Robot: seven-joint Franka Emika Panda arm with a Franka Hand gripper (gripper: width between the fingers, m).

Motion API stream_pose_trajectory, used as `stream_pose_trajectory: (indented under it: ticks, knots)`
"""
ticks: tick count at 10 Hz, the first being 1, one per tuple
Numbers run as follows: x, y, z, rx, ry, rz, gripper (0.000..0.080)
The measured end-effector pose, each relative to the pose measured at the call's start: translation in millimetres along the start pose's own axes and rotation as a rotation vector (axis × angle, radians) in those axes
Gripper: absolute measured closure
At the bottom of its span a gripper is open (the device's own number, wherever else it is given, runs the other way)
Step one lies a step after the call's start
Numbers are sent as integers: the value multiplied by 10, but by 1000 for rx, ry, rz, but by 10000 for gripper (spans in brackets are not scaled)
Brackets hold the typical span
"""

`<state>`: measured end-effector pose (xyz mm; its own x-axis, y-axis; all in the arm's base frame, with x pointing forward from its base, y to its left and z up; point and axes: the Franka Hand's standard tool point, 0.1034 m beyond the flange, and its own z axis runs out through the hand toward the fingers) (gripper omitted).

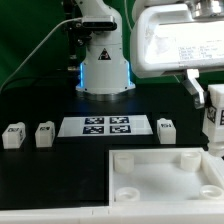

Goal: Assemble one leg

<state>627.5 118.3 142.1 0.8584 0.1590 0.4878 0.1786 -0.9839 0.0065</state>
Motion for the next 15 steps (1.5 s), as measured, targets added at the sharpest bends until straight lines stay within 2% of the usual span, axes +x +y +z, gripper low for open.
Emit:
stream_pose_trajectory:
  ticks: [1,2,3,5,9,12,15]
  knots:
    - [9,79,125,-4,-3,-7,508]
    - [-50,52,235,0,4,1,508]
    - [-91,49,272,2,-3,-4,508]
    - [-162,100,338,-2,-16,-13,508]
    - [-319,1,448,8,-43,-9,508]
    - [-390,-28,510,11,-52,-14,508]
    - [-374,-34,523,10,-4,-10,508]
